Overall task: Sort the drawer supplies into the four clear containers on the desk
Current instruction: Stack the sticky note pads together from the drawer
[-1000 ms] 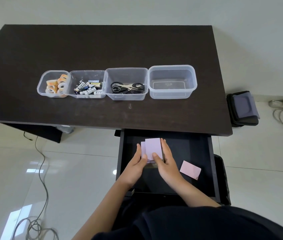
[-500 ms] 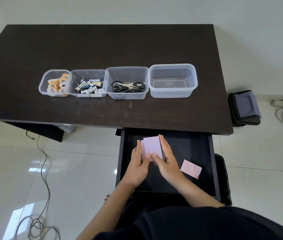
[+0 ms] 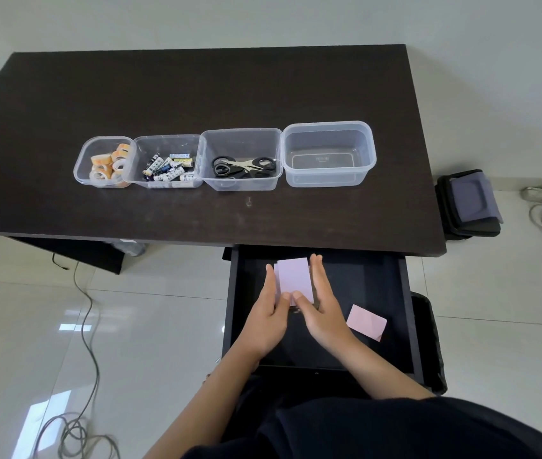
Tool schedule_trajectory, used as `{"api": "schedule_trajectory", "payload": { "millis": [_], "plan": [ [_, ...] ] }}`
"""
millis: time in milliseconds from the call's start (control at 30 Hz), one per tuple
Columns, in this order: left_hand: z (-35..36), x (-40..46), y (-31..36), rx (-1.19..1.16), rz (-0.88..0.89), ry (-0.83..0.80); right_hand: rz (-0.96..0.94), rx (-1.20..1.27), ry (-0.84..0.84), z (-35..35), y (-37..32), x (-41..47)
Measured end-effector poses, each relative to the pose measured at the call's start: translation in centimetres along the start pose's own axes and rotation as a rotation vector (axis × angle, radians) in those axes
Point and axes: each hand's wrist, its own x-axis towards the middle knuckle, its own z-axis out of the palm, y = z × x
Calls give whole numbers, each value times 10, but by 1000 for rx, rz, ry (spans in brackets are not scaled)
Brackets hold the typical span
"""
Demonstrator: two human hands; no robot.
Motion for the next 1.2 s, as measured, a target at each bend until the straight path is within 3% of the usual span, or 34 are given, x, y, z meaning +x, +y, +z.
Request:
{"api": "schedule_trajectory", "payload": {
  "millis": [367, 867, 1100, 1200],
  "plan": [
    [-6, 3, -3, 10, -22, 7, 11, -20, -88, 0, -4, 3],
    [-17, 10, -8, 29, 58, 7, 25, 53, -52, -4, 1, 8],
    [-17, 11, -13, -385, -49, 50, 39, 182, -6, -8, 9, 9],
    [-13, 10, -18, -447, -110, 68, 106, 250, 65, -15, 17, 7]
  ]
}}
